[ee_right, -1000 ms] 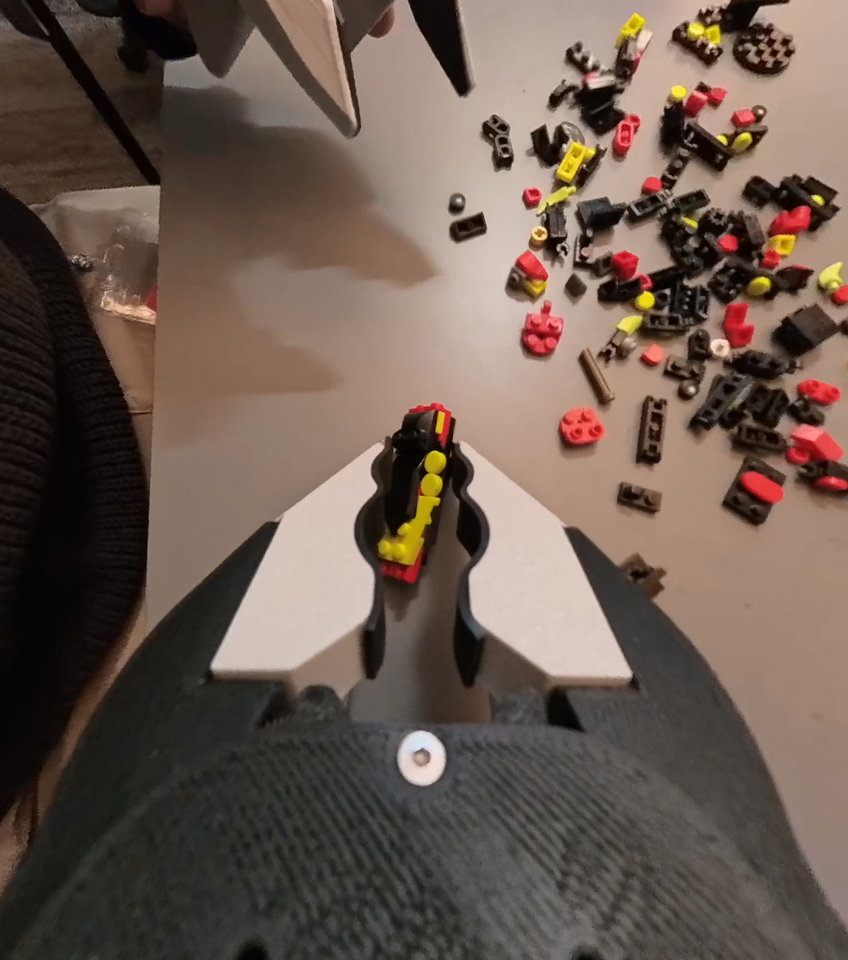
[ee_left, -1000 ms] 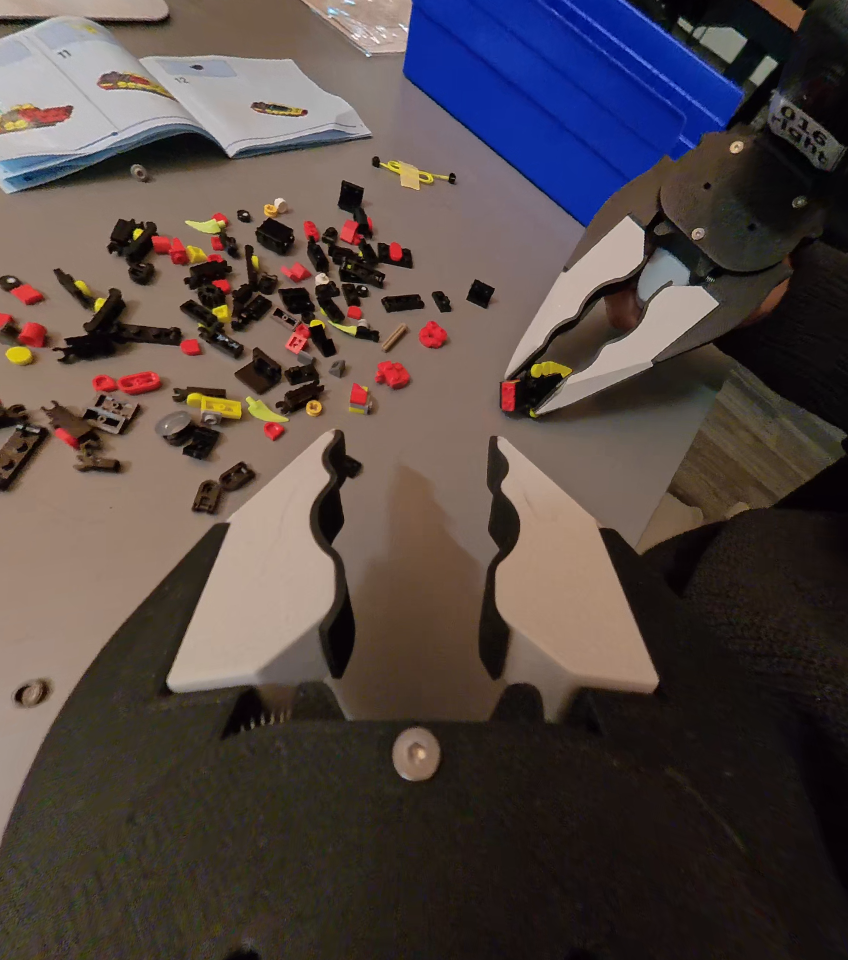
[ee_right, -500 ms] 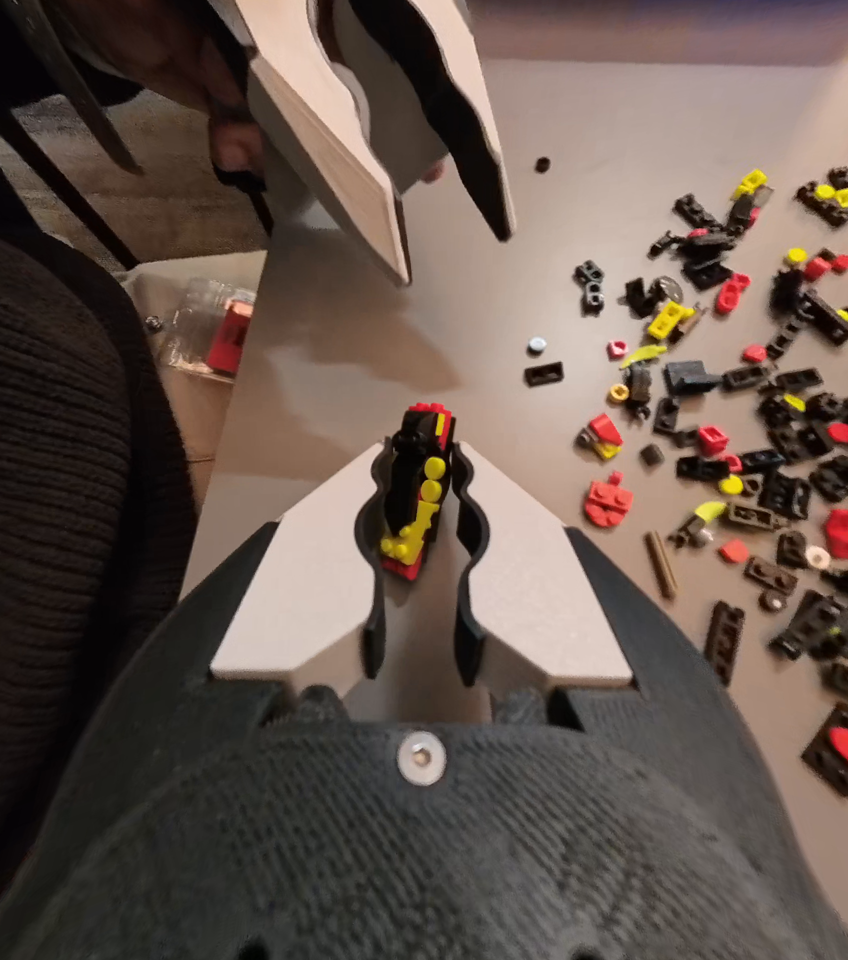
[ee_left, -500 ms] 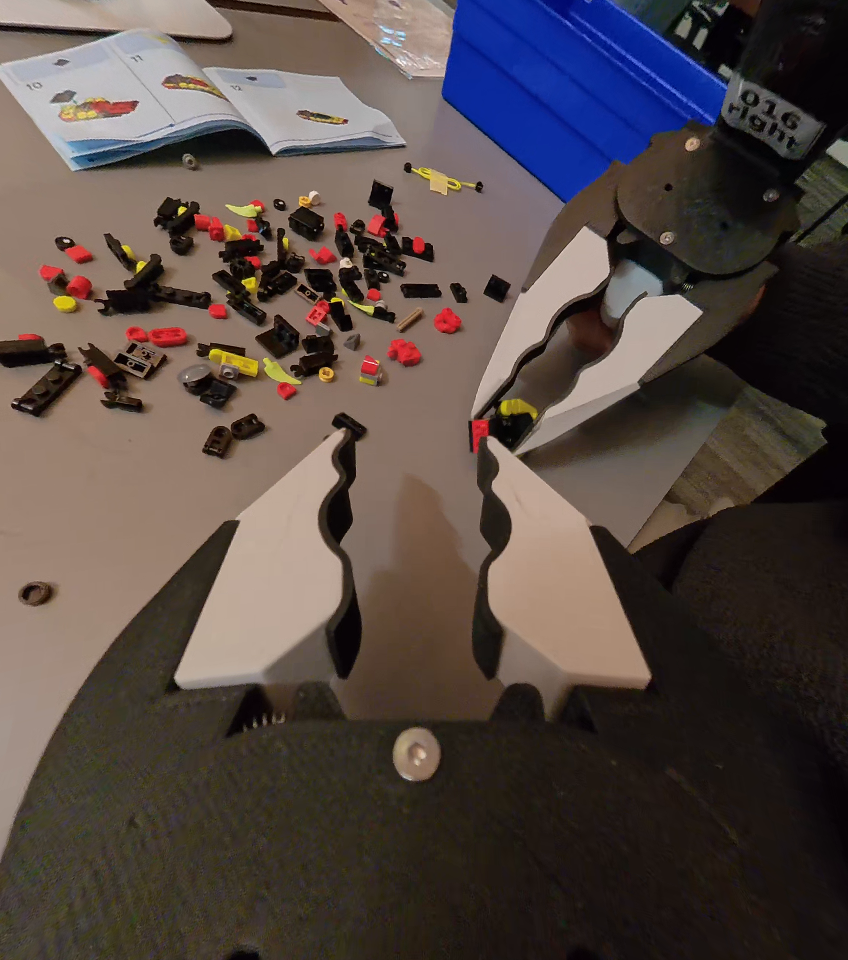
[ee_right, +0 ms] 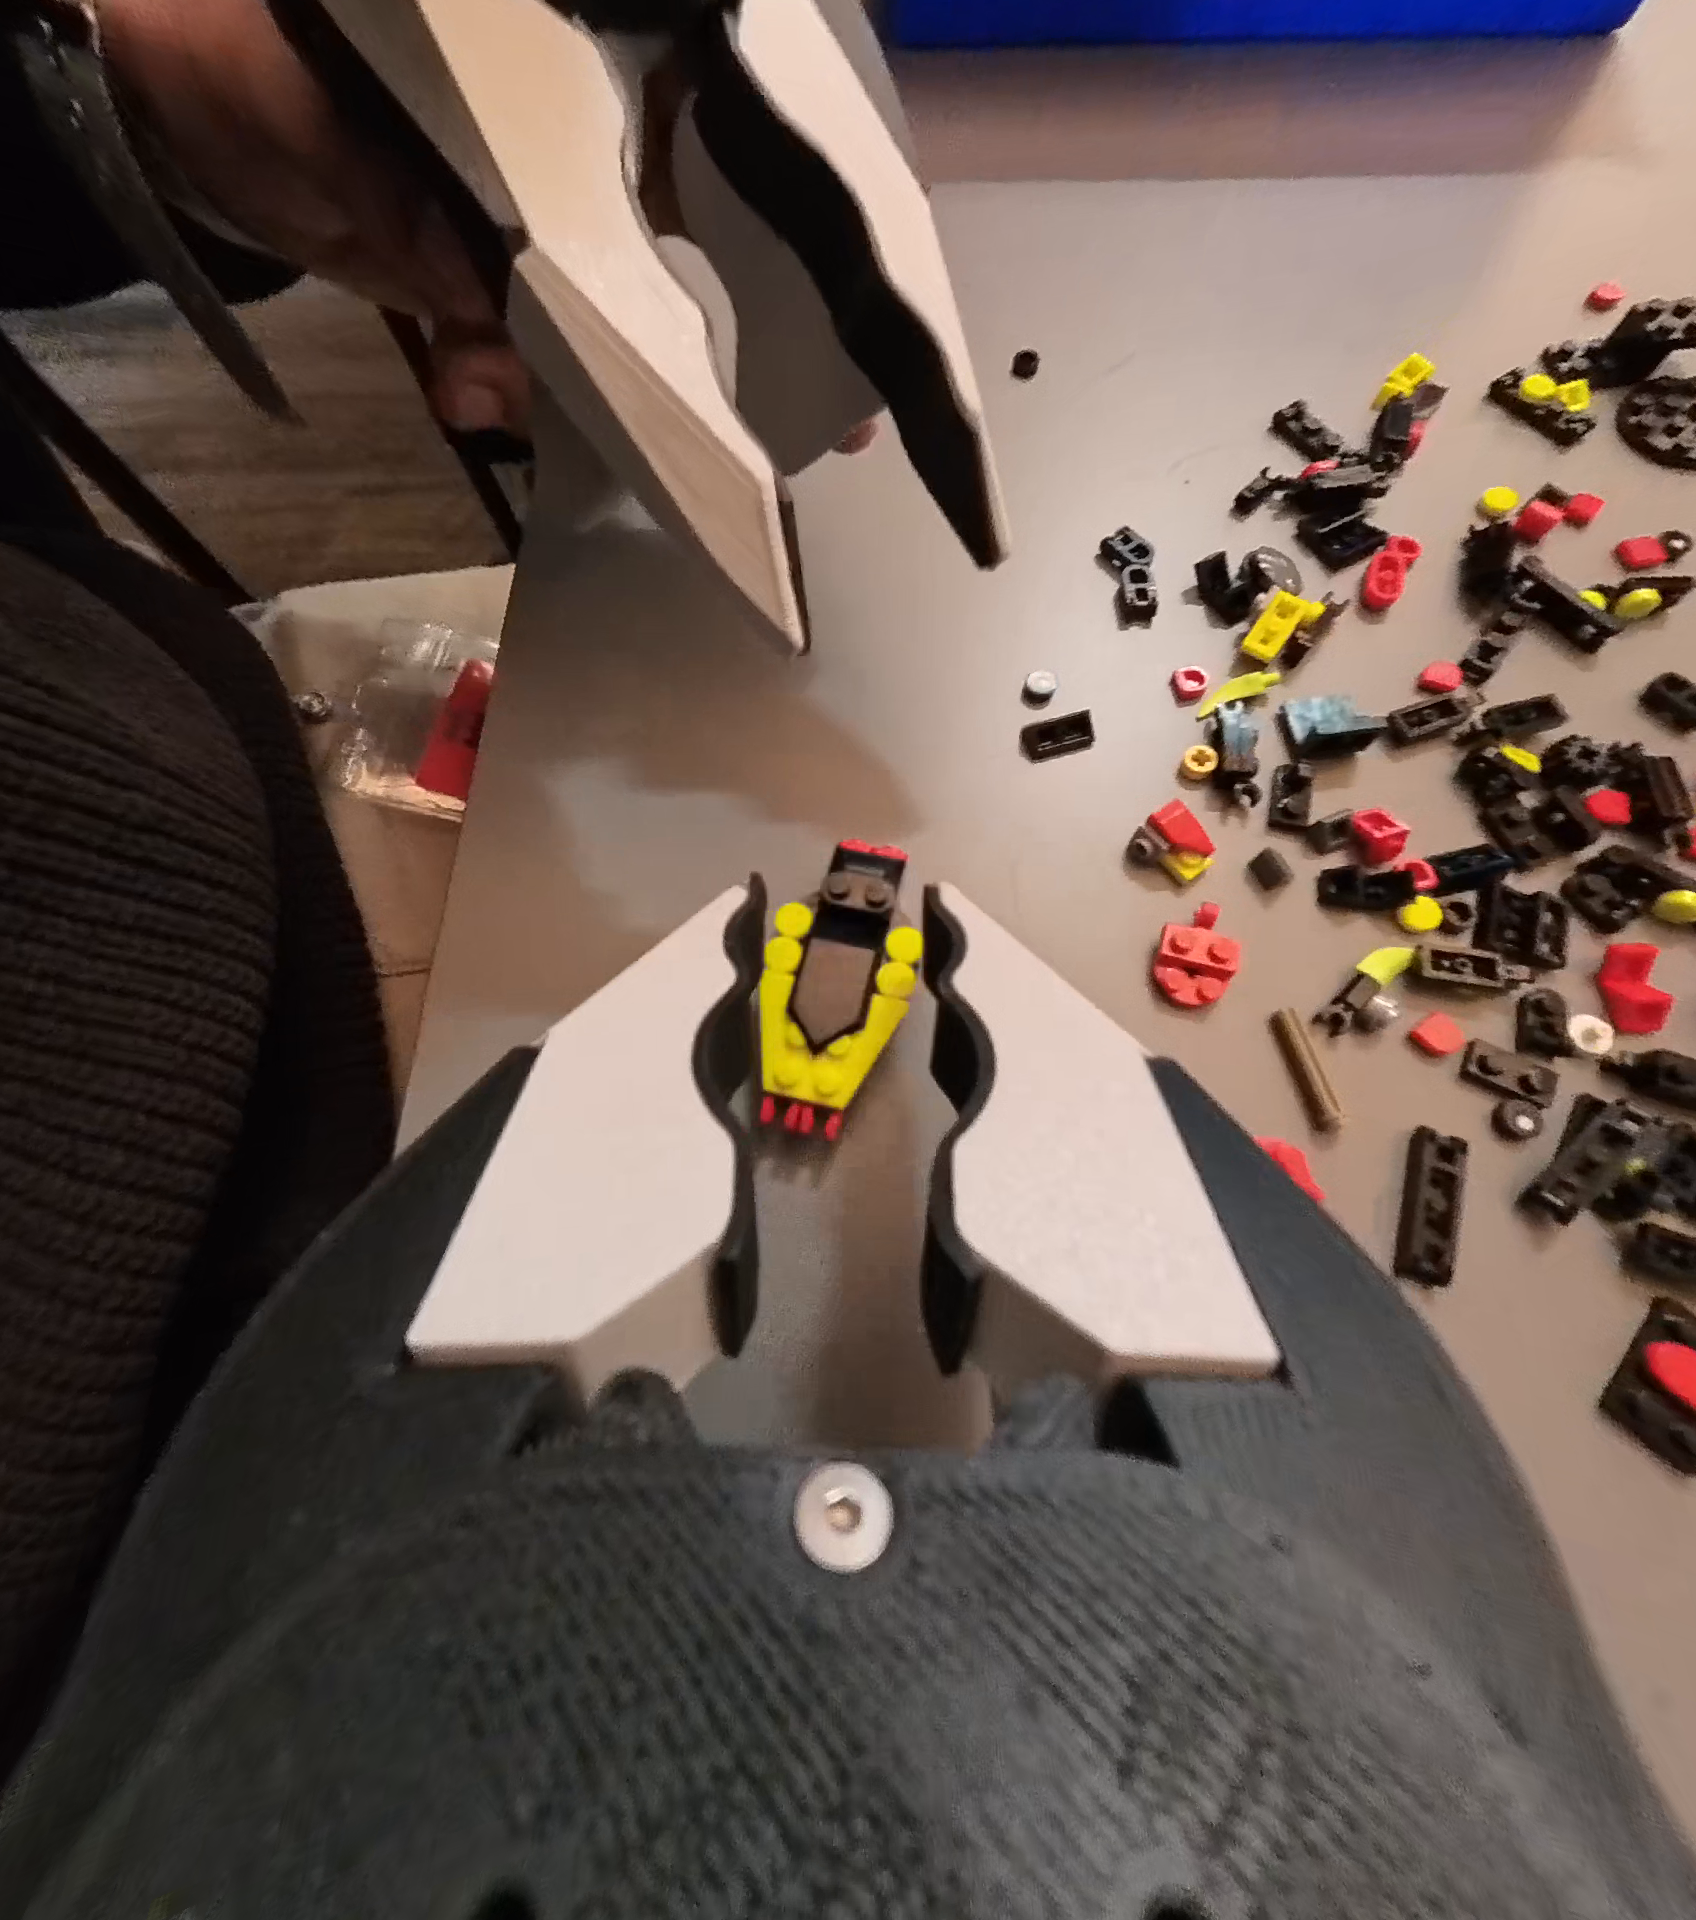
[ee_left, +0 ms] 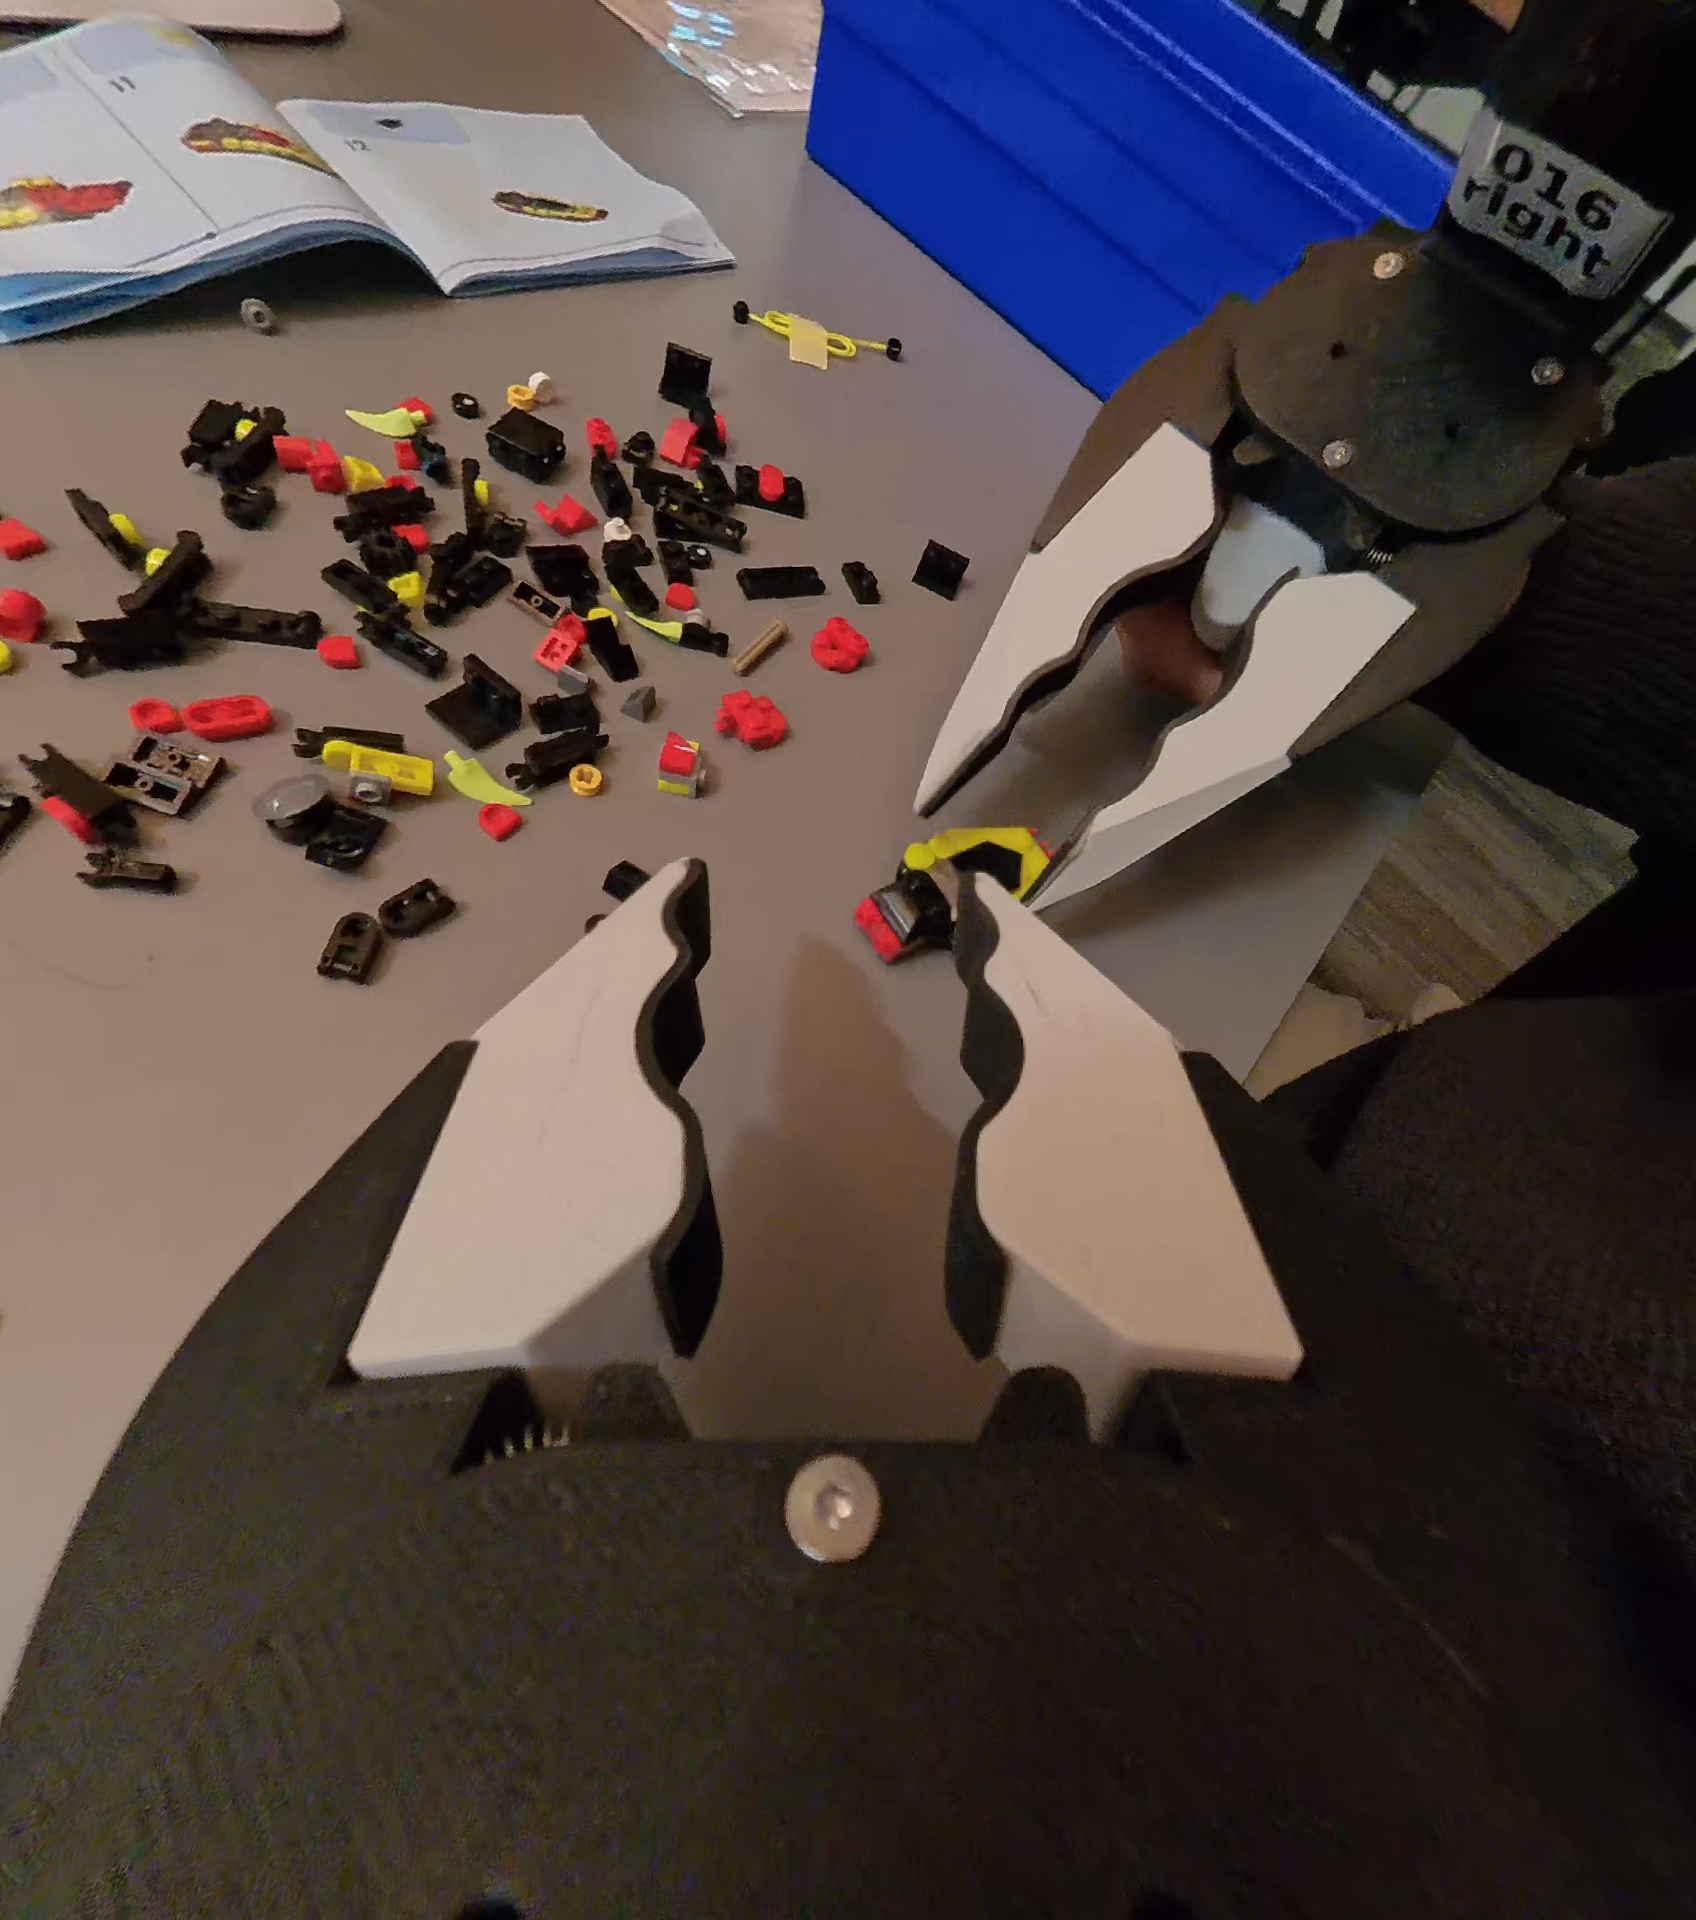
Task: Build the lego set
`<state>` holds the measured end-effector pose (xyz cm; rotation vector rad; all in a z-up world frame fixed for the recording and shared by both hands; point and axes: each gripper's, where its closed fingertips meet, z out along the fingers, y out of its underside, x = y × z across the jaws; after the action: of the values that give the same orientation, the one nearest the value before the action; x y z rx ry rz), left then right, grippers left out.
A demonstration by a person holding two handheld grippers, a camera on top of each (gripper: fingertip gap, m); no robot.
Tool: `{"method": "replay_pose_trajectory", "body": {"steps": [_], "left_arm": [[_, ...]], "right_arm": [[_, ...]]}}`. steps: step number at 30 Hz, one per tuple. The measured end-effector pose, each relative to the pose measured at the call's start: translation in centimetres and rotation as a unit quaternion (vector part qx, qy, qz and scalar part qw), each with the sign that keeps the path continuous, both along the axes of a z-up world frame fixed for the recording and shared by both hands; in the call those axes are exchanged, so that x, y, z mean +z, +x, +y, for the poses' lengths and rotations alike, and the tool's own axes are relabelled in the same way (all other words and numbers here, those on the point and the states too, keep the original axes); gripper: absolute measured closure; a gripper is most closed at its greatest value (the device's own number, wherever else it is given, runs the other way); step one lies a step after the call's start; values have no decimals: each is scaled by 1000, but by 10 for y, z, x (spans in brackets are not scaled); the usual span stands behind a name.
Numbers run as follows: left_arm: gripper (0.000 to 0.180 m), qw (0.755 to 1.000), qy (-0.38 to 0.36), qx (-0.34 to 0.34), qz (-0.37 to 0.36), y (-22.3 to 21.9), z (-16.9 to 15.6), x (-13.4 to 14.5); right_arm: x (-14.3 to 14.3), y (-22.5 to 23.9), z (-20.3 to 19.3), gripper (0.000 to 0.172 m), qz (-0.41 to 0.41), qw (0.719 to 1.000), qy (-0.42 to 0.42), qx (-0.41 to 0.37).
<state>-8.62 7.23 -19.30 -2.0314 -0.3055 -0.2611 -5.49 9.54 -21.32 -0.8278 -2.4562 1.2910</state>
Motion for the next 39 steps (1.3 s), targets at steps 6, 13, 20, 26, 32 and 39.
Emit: {"method": "replay_pose_trajectory", "body": {"steps": [6, 13, 20, 26, 32, 39], "left_arm": [[134, 1000, 4, -19, 7, 5, 8, 5], [134, 998, -9, -55, -6, 17, 15, 2], [134, 996, -24, -83, -16, 26, 26, -5], [135, 996, -33, -85, -14, 26, 29, -8], [139, 997, -24, -77, -13, 24, 28, -2], [161, 997, 2, -66, -37, 22, 25, 13]], "right_arm": [[5, 4, 11, 141, 21, 999, 8, -25], [0, 11, 21, 141, 24, 998, 31, -42], [-8, 15, 15, 136, 0, 999, 16, -50], [-15, 7, 1, 130, 39, 996, 72, -40], [-14, 3, 4, 149, 45, 996, 67, -37], [25, 3, 4, 134, 93, 995, -8, -46]]}}
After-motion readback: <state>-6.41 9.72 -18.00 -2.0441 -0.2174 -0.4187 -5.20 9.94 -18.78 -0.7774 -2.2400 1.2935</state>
